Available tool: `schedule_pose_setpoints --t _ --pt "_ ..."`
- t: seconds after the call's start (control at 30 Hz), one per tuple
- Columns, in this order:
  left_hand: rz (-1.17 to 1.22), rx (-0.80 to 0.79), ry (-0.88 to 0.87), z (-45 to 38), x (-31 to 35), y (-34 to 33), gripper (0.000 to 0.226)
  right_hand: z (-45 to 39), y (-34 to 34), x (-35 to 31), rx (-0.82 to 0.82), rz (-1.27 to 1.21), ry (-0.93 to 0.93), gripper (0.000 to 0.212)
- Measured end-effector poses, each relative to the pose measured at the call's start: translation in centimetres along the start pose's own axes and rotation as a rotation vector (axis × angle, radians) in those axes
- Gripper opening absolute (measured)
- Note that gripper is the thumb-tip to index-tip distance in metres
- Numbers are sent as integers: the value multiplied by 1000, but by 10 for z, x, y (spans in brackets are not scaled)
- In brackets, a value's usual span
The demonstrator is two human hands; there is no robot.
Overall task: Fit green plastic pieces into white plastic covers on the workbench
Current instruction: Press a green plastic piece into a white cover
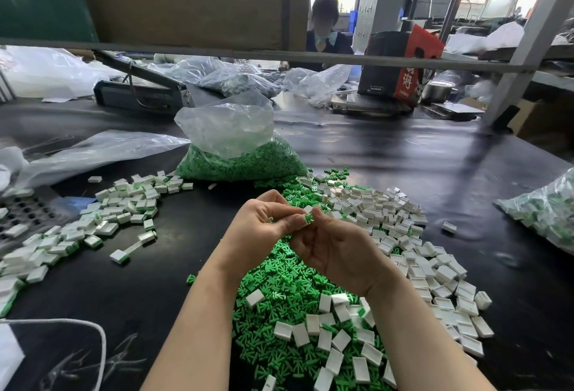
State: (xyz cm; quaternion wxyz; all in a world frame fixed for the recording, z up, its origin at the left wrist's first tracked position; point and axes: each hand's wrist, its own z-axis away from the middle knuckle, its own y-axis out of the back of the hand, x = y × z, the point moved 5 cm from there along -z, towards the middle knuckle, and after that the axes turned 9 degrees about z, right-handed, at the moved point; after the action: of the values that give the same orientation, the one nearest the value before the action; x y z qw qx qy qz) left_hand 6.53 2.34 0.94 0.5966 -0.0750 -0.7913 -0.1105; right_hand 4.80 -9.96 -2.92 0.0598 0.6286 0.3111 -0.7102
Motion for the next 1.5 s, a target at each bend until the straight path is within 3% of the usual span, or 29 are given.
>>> schedule_pose_setpoints --t 0.27,0.8,1.3,1.5 --pt "4 -9 -36 2 4 1 20 -2 -3 0 11 38 52 32" --pt "31 -3 -12 4 8 1 12 -1 -11 -3 2 -10 59 38" --pt "-48 -18 -36 2 8 -1 17 -6 -9 3 123 49 129 25" --pt "79 33 -11 1 2 4 13 -6 -14 2 23 -45 99 45"
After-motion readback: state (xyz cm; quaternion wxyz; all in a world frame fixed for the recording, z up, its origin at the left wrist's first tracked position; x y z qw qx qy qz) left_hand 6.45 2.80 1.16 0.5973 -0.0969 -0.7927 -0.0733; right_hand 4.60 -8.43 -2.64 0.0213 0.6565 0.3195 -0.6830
